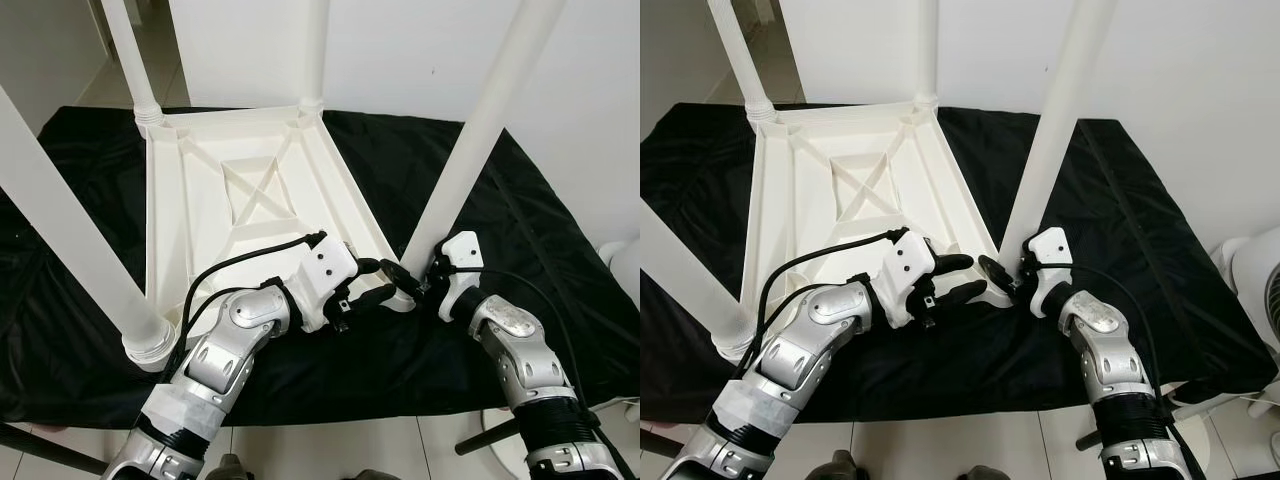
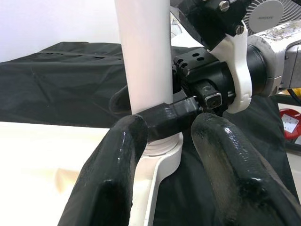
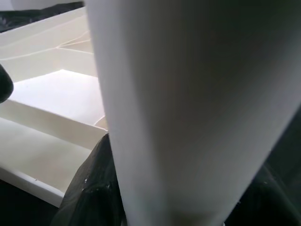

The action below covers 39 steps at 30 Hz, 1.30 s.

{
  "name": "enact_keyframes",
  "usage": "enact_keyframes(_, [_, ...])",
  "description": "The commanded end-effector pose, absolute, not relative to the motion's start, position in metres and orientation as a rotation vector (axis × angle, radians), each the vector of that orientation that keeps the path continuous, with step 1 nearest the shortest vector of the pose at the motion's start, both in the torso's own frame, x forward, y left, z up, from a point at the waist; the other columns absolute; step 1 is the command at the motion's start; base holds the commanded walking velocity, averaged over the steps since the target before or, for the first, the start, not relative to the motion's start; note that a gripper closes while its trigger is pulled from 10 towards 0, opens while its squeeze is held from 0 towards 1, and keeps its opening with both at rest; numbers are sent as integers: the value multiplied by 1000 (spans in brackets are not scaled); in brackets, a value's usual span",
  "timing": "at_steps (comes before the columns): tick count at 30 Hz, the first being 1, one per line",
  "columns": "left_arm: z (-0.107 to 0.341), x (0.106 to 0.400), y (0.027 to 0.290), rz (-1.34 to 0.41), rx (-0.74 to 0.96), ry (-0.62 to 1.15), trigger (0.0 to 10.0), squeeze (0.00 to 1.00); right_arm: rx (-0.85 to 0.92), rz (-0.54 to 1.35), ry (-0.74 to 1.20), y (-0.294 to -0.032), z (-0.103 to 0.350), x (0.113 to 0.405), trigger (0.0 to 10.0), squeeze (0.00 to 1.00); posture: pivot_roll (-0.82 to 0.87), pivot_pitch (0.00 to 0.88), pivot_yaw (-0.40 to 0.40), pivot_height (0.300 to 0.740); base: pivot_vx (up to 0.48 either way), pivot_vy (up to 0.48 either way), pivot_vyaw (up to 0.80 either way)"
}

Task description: Building children table

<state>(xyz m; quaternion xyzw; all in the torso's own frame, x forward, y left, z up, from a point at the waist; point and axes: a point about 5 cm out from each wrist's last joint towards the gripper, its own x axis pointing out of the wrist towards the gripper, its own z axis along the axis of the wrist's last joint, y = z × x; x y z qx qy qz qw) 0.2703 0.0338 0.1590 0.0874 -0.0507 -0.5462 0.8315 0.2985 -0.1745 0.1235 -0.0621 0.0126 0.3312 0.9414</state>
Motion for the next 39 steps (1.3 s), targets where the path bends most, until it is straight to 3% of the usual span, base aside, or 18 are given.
enact_keyframes(1, [158, 272, 35, -1130, 184, -105, 10000, 0, -137, 710, 76, -173, 112, 295, 0, 0, 21, 0, -43, 740, 0, 0, 0])
enact_keyframes(3, [158, 271, 34, -1132, 184, -105, 10000, 0, -123, 716, 75, -174, 112, 293, 0, 0, 17, 0, -43, 740, 0, 0, 0])
enact_keyframes(4, [158, 271, 33, -1133, 184, -106, 10000, 0, -121, 712, 74, -174, 112, 293, 4902, 0, 15, 0, -43, 740, 0, 0, 0])
enact_keyframes(5, [158, 271, 33, -1133, 184, -106, 10000, 0, -121, 712, 74, -174, 112, 293, 4902, 0, 15, 0, -43, 740, 0, 0, 0])
enact_keyframes(6, [158, 271, 33, -1134, 183, -107, 10000, 0, -112, 699, 71, -174, 112, 292, 10000, 0, 12, 0, -42, 740, 0, 0, 0])
enact_keyframes(29, [156, 269, 31, -1151, 181, -101, 10000, 0, -47, 163, 90, -159, 120, 288, 10000, 0, -5, 0, -45, 740, 0, 0, 0])
enact_keyframes(32, [154, 267, 30, -1165, 186, -97, 10000, 0, -45, -56, 121, -149, 114, 279, 10000, 0, -6, 0, -46, 740, 0, 0, 0])
enact_keyframes(39, [154, 268, 30, -1167, 194, -102, 10000, 0, 15, -90, 121, -122, 112, 275, 10000, 0, 2, 0, -48, 740, 0, 0, 0])
